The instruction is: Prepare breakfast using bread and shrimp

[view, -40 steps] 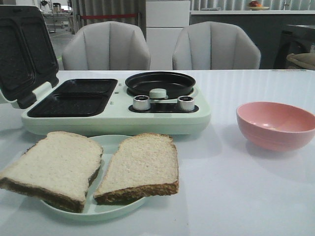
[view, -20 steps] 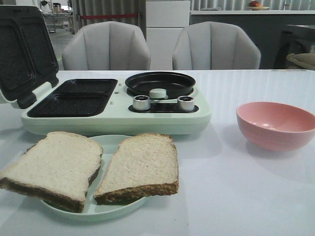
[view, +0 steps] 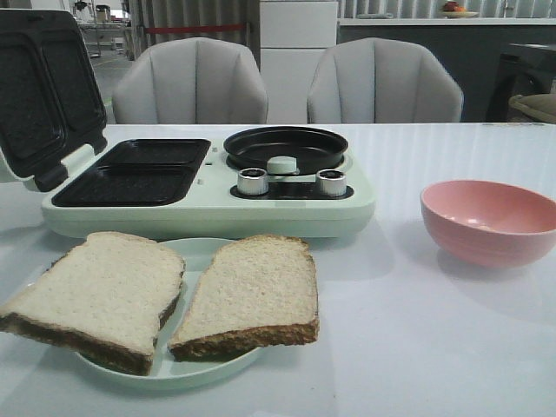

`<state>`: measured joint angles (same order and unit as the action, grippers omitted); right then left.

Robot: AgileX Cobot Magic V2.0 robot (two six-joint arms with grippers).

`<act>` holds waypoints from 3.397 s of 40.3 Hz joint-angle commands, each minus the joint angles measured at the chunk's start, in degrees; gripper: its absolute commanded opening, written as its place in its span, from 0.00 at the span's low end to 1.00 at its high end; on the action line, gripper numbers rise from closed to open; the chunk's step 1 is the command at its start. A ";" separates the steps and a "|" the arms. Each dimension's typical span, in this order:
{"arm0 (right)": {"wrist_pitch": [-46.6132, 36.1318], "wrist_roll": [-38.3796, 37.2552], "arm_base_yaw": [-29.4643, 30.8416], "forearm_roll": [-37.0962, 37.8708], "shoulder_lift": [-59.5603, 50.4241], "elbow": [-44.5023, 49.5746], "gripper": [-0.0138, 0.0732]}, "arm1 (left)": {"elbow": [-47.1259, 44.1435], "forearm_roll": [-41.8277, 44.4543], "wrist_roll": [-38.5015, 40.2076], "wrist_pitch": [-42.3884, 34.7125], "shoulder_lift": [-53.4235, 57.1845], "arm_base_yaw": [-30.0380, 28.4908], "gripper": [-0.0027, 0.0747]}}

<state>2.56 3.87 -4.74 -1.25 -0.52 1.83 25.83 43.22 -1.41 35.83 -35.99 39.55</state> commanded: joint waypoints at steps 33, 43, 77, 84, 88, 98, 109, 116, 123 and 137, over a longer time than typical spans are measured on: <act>-4.98 0.19 -0.03 0.27 -1.15 -0.35 0.12 | 3.94 23.66 5.96 -1.65 -41.83 12.30 0.75; -4.98 0.19 -0.03 0.27 -1.15 -0.35 0.12 | 6.00 26.85 6.87 -1.97 -47.62 11.75 0.75; -4.98 0.19 -0.03 0.27 -1.15 -0.35 0.12 | 8.84 28.15 6.87 0.71 -40.28 11.80 0.08; -4.98 0.19 -0.03 0.27 -1.15 -0.35 0.12 | 8.84 31.17 6.87 0.71 -31.54 12.41 0.08; -4.98 0.19 -0.03 0.27 -1.15 -0.35 0.12 | 9.40 33.92 6.87 0.31 -28.67 11.00 0.08; -4.98 0.19 -0.03 0.27 -1.15 -0.35 0.12 | 15.39 40.20 6.87 -10.18 -30.44 0.07 0.08; -4.98 0.19 -0.03 0.27 -1.15 -0.35 0.12 | 28.86 42.06 6.87 -22.14 -43.46 -12.87 0.08; -4.98 0.19 -0.03 0.27 -1.15 -0.35 0.12 | 40.87 43.35 6.87 -24.30 -54.34 -18.58 0.08; -4.98 0.19 -0.03 0.27 -1.15 -0.35 0.12 | 49.70 43.35 6.87 -24.07 -65.87 -21.76 0.08; -4.98 0.19 -0.03 0.27 -1.15 -0.35 0.12 | 52.59 43.35 6.87 -24.06 -76.09 -24.49 0.08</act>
<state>2.56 3.87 -4.74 -1.25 -0.52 1.83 76.28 85.55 4.64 11.80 -114.13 15.36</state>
